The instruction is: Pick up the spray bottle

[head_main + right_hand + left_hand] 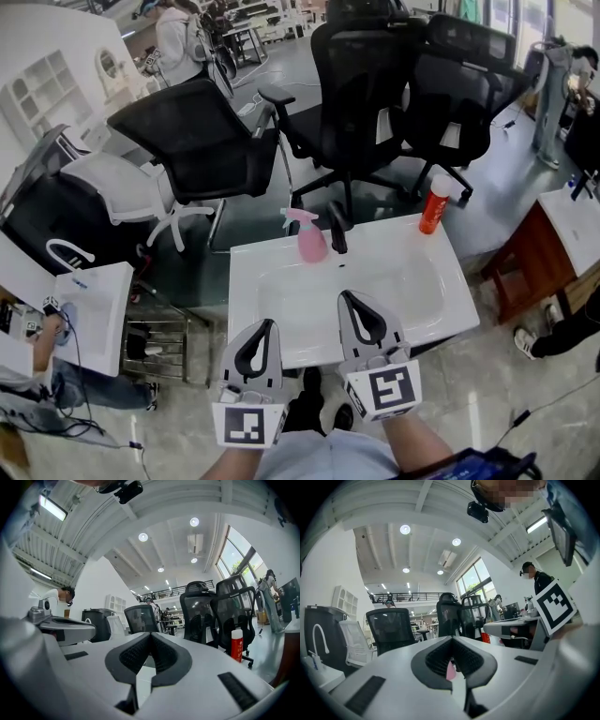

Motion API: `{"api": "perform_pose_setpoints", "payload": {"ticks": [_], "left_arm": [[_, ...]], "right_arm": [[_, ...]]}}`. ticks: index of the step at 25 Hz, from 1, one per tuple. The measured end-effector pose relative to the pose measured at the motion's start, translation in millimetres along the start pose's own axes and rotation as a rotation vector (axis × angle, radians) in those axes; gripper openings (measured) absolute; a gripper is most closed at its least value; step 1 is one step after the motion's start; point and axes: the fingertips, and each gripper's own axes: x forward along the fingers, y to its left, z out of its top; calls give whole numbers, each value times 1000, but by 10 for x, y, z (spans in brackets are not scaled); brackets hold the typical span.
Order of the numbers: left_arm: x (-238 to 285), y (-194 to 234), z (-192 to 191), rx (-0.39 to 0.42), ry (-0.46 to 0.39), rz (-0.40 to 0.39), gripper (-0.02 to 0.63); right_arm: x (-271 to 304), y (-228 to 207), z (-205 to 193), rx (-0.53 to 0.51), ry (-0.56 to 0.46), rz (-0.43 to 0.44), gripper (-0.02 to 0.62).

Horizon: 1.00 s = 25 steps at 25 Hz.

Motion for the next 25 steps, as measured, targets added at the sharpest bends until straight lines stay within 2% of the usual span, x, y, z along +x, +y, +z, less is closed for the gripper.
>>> {"api": "perform_pose_setpoints", "payload": {"ticks": [4,15,25], "left_arm": [[30,84,-76,-12,9,6,15],[468,481,-447,-129,39,8,15],[1116,864,-638,-150,58,-14,15]], "right_arm": [[85,38,-59,-6,14,3,14],[609,37,-330,-42,97,0,14],[1242,-150,-573,-22,151,-31,15]]}}
